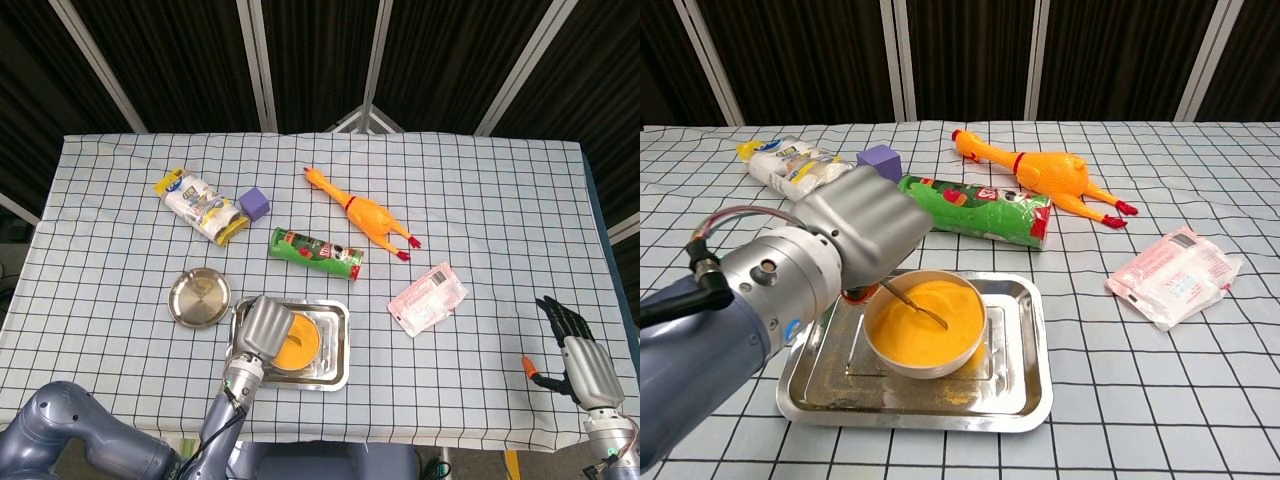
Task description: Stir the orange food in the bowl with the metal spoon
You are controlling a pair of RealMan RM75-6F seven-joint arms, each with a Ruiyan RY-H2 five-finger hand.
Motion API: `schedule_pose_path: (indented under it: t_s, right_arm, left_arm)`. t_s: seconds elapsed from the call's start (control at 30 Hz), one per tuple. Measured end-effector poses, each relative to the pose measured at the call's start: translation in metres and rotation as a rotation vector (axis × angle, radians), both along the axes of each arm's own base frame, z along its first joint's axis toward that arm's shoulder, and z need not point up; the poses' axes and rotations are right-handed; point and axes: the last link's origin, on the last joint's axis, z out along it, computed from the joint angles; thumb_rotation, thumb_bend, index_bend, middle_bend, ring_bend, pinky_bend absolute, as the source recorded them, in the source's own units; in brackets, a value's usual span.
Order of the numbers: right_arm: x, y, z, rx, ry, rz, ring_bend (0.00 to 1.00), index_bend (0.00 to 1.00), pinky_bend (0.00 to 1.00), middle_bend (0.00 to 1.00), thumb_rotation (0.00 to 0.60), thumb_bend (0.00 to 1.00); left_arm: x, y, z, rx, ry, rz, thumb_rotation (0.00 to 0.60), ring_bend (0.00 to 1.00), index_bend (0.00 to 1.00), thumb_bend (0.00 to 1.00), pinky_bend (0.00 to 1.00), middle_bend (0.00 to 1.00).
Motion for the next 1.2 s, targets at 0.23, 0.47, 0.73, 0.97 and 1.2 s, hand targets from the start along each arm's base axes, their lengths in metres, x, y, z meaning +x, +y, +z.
schedule_pose_path:
  t_s: [0.23,0.47,0.73,0.97,1.2]
  right_arm:
    - [0.000,0.001,0.000,0.001,-0.001,-0.002,0.00,0.00,0.00,0.00,0.600,0.40]
    - [0.000,0.001,0.000,0.004,-0.009,-0.008,0.00,0.00,0.00,0.00,0.600,0.40]
    - [0.000,0.000,0.000,0.007,-0.016,-0.009,0.00,0.00,0.00,0.00,0.600,0.40]
    - [-0.001,0.000,0.000,0.010,-0.019,-0.012,0.00,0.00,0.00,0.00,0.600,0.40]
    - [0.000,0.001,-0.001,0.012,-0.019,-0.015,0.00,0.00,0.00,0.00,0.600,0.40]
  left_arm:
    - [0.002,-0.005,0.015,0.007,-0.012,-0.010,0.600,1.00,0.85,0.77,1.00,1.00]
    - [-0.003,0.007,0.020,0.056,0.015,-0.008,0.600,1.00,0.85,0.77,1.00,1.00]
    - [-0.004,0.020,0.013,0.090,0.020,-0.010,0.600,1.00,0.85,0.77,1.00,1.00]
    - [-0.007,0.015,0.000,0.072,0.032,-0.008,0.600,1.00,0.85,0.77,1.00,1.00]
    - [-0.007,0.008,0.002,0.041,0.000,0.006,0.600,1.00,0.85,0.77,1.00,1.00]
